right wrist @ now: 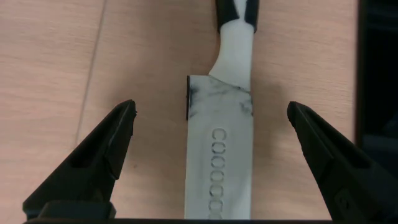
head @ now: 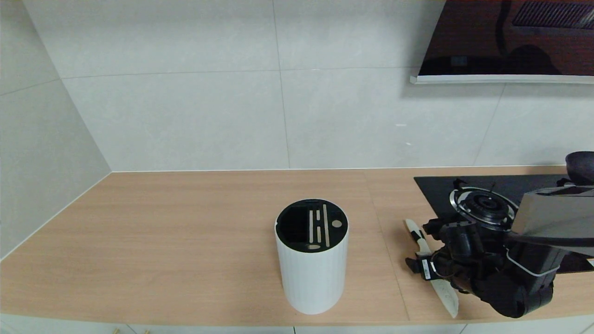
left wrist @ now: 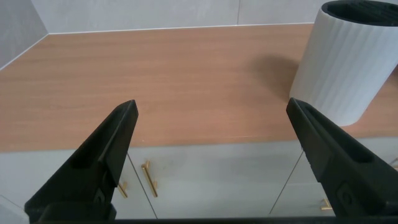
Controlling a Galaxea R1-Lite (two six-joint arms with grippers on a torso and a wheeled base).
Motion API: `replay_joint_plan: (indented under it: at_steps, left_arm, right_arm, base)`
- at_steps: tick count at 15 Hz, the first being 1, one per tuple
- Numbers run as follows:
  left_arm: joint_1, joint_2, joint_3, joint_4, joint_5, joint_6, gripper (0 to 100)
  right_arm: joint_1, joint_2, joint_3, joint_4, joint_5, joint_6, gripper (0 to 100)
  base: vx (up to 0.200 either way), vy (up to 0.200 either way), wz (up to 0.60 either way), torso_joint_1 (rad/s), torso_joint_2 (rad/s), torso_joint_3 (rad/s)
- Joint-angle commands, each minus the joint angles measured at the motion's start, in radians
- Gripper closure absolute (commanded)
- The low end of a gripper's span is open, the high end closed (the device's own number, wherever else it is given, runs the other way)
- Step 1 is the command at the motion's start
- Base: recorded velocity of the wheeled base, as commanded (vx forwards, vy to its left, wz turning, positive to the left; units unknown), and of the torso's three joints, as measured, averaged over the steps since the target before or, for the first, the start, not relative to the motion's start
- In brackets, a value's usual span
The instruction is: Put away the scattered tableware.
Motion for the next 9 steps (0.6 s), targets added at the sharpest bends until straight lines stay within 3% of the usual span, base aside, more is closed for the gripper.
replay_joint_plan:
  at_steps: [1,6,7,9]
  left_arm:
    - [0.000,0.000,0.000,0.000,0.000,0.000,0]
    - [0.000,0.002,0.000,0.000,0.000,0.000,0]
    - [0.000,0.000,0.000,0.000,0.000,0.000,0]
    - [0.000,0.000,0.000,0.000,0.000,0.000,0]
  right_arm:
    - [0.000,0.013,-0.007,0.000,-0.001,0.001,0]
    - [-0.011,0.029,-0.018,-0.003,-0.005,0.004,0]
    - [-0.011,0.027,-0.018,-0.014,-0.005,0.002,100]
    - [-0.013,0.029,-0.018,-0.022,-0.005,0.004,100]
  base:
    - [0.000,0.000,0.00,0.000,0.00,0.000]
    - [0.000,0.000,0.00,0.000,0.00,0.000]
    - [0.000,0.000,0.00,0.000,0.00,0.000]
    - [0.000,0.000,0.00,0.000,0.00,0.000]
